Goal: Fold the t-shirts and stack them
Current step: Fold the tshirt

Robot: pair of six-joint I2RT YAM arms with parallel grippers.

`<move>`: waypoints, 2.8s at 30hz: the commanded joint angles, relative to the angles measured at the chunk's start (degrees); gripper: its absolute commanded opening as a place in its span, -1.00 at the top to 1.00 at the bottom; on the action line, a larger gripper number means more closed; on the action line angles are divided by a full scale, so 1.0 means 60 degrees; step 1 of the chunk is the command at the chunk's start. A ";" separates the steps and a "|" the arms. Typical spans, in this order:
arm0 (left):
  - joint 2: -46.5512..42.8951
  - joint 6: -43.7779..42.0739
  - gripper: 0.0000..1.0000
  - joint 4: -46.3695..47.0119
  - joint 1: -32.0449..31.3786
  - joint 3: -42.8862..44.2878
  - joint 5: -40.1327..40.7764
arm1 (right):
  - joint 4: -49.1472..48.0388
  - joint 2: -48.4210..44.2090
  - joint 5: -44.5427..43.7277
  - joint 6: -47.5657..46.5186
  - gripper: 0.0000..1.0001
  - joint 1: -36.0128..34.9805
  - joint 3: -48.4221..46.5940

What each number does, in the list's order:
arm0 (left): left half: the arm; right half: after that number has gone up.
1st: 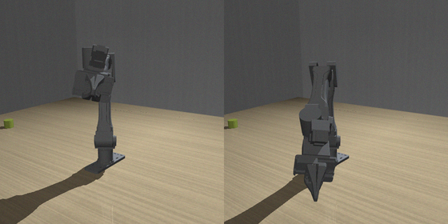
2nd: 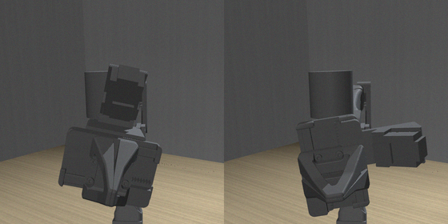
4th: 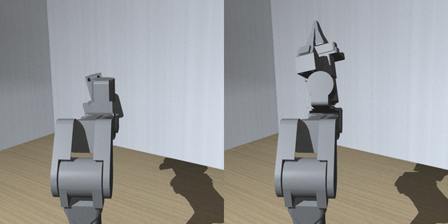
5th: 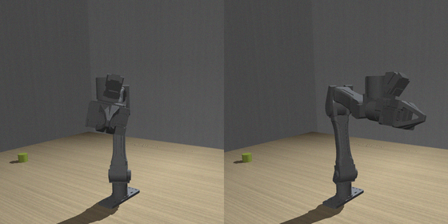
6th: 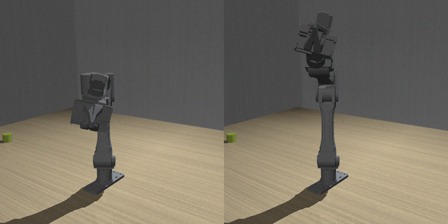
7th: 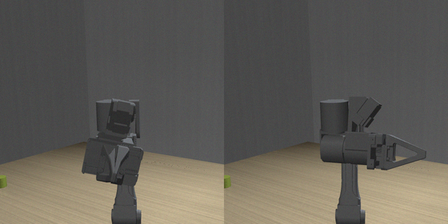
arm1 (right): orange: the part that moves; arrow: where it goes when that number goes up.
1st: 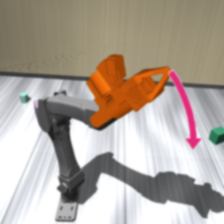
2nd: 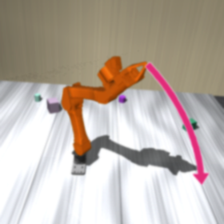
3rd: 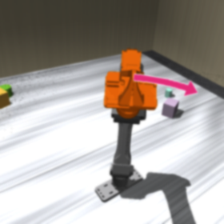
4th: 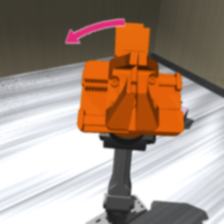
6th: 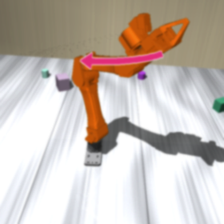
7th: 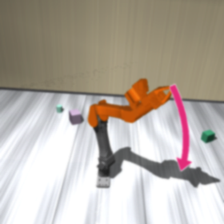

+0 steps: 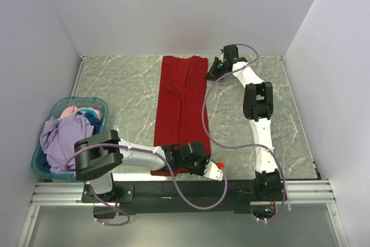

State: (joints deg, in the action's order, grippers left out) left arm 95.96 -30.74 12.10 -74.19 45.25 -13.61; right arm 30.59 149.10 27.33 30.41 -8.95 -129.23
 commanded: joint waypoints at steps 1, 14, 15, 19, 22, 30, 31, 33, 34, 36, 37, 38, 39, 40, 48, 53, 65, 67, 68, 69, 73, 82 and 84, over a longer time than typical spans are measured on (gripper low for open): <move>-0.0408 0.0187 0.95 -0.0024 -0.0115 0.0016 -0.0399 | 0.0175 0.0273 -0.0336 -0.0118 0.84 -0.0134 -0.0332; -0.1109 0.0070 0.99 -0.0873 -0.0612 -0.0247 -0.0940 | 0.0219 0.0199 -0.0951 -0.0162 1.00 -0.0090 -0.0478; -0.1183 0.0070 0.99 -0.0975 -0.0758 -0.0277 -0.0969 | 0.0205 0.0214 -0.0981 -0.0176 1.00 -0.0090 -0.0478; -0.1345 0.0289 0.99 -0.1152 -0.0950 -0.0379 -0.1028 | 0.0278 0.0214 -0.1142 -0.0249 1.00 -0.0090 -0.0537; -0.1273 0.0450 0.96 -0.1080 -0.0965 -0.0467 -0.0897 | 0.0307 0.0141 -0.1245 -0.0294 1.00 -0.0076 -0.0493; -0.1256 0.1051 0.28 -0.1210 -0.0906 -0.0160 -0.0719 | 0.0410 -0.0707 -0.1696 -0.0791 1.00 -0.0061 0.0004; -0.1344 0.1153 0.24 -0.1211 -0.0862 -0.0131 -0.0779 | 0.0410 -0.0854 -0.1829 -0.0850 1.00 -0.0046 0.0179; -0.1623 0.1563 0.24 -0.1444 -0.0629 -0.0028 -0.1012 | 0.0482 -0.1206 -0.2151 -0.1157 1.00 -0.0046 0.0254; -0.1725 0.1738 0.24 -0.1532 -0.0483 0.0088 -0.1289 | 0.0555 -0.1265 -0.2487 -0.1288 1.00 -0.0046 0.0123; -0.2047 0.2353 0.23 -0.1853 0.0146 0.0177 -0.1686 | 0.0863 -0.1280 -0.2913 -0.1668 0.96 -0.0032 -0.0184; -0.2165 0.2558 0.22 -0.1913 0.0381 0.0221 -0.2035 | 0.1009 -0.1266 -0.3205 -0.1787 0.87 -0.0017 -0.0504; -0.2485 0.2923 0.21 -0.1986 0.0876 0.0207 -0.2140 | 0.1039 -0.1251 -0.3280 -0.1889 0.78 -0.0003 -0.0624; -0.2662 0.3100 0.20 -0.1987 0.1128 0.0192 -0.2272 | 0.1054 -0.1236 -0.3324 -0.2108 0.59 0.0056 -0.0726; -0.3012 0.3276 0.17 -0.1987 0.1362 0.0148 -0.2462 | 0.1040 -0.1323 -0.3325 -0.2197 0.46 0.0071 -0.0829; -0.3602 0.5427 0.08 -0.2909 0.4394 0.0659 -0.3034 | 0.0864 -0.2743 -0.1921 -0.3310 -0.47 0.0188 0.0046; -0.2637 0.6587 0.10 -0.2516 0.6705 0.1085 -0.3796 | 0.0805 -0.3872 -0.0295 -0.3312 -0.47 0.0174 0.1234; 0.2607 0.8784 0.26 -0.1389 0.8337 0.5508 -0.4031 | 0.1011 -0.2702 0.2154 -0.2403 0.07 0.0056 0.1836; 0.3395 0.9266 0.26 -0.1036 0.8352 0.6079 -0.4017 | 0.0894 -0.2439 0.2124 -0.2388 0.07 0.0027 0.1749; 0.3647 0.9443 0.26 -0.0977 0.8395 0.6269 -0.4002 | 0.0864 -0.2336 0.2081 -0.2316 0.08 0.0041 0.1676; 0.3911 0.9619 0.26 -0.0904 0.8425 0.6561 -0.3987 | 0.0835 -0.2190 0.2066 -0.2257 0.08 0.0042 0.1443; 0.5038 1.0614 0.27 -0.0377 0.8630 0.7076 -0.3856 | 0.0777 -0.1399 0.1978 -0.1950 0.08 0.0027 0.0870; 0.6739 1.2724 0.26 0.0678 0.8689 0.7720 -0.3095 | 0.0995 -0.1250 0.1246 -0.2255 -0.06 0.0144 0.0416; 0.7075 1.3410 0.26 0.0912 0.8732 0.7897 -0.2614 | 0.1141 -0.1469 0.1027 -0.2388 -0.10 0.0217 0.0386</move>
State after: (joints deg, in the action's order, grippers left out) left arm 135.02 42.17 13.15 -22.28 90.13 -34.85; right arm 37.01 143.00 35.73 17.78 -8.21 -123.83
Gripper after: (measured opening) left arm 0.369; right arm 0.541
